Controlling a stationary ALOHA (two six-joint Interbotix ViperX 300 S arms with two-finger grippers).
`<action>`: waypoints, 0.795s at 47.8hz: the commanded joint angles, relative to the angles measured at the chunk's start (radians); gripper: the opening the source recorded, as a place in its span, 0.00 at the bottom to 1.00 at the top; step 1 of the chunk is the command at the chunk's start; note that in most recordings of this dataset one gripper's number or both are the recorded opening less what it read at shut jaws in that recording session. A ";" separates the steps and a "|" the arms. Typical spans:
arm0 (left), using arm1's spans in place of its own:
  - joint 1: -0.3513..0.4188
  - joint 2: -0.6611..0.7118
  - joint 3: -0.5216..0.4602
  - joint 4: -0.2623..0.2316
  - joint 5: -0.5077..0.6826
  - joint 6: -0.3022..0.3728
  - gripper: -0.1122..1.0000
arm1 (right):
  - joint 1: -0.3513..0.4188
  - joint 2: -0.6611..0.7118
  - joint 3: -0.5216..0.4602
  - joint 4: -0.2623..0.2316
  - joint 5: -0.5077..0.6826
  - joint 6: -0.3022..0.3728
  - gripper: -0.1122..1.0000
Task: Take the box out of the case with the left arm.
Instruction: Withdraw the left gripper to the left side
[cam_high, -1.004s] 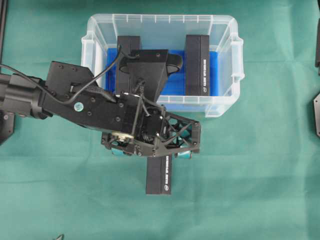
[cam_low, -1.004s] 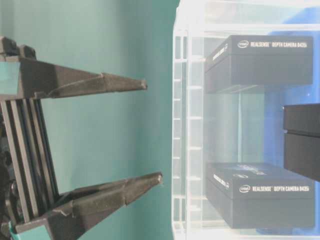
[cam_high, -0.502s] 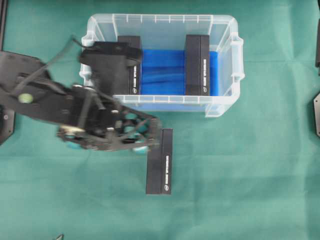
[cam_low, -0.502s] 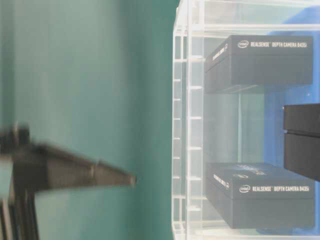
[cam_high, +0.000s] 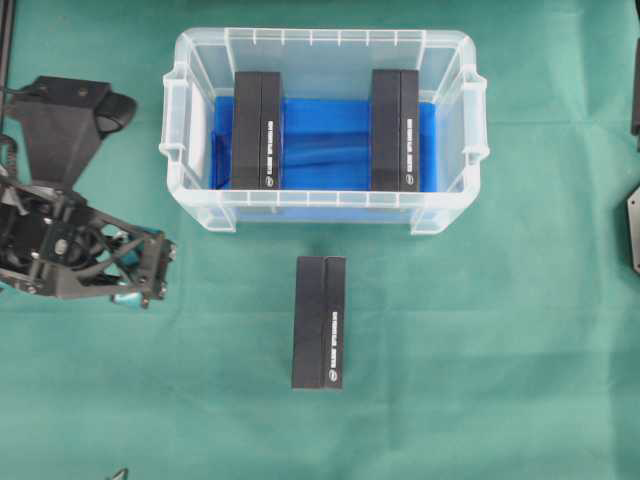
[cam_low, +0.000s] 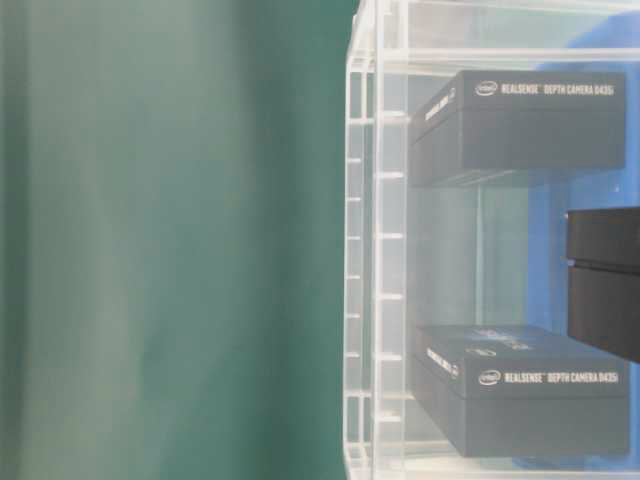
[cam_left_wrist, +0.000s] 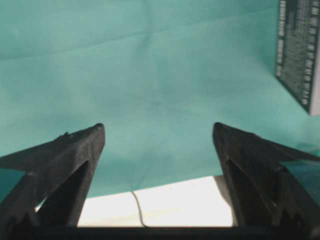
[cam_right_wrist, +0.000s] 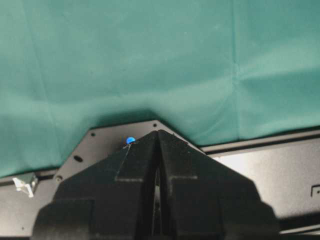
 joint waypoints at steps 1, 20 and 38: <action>-0.002 -0.025 -0.002 0.005 -0.009 0.002 0.91 | -0.002 -0.002 -0.014 -0.002 0.002 -0.002 0.10; 0.028 -0.018 -0.011 0.005 -0.009 0.005 0.91 | -0.002 -0.002 -0.014 -0.002 0.000 0.000 0.10; 0.170 -0.043 0.005 0.005 0.000 0.144 0.91 | 0.000 -0.002 -0.014 -0.002 0.000 0.002 0.10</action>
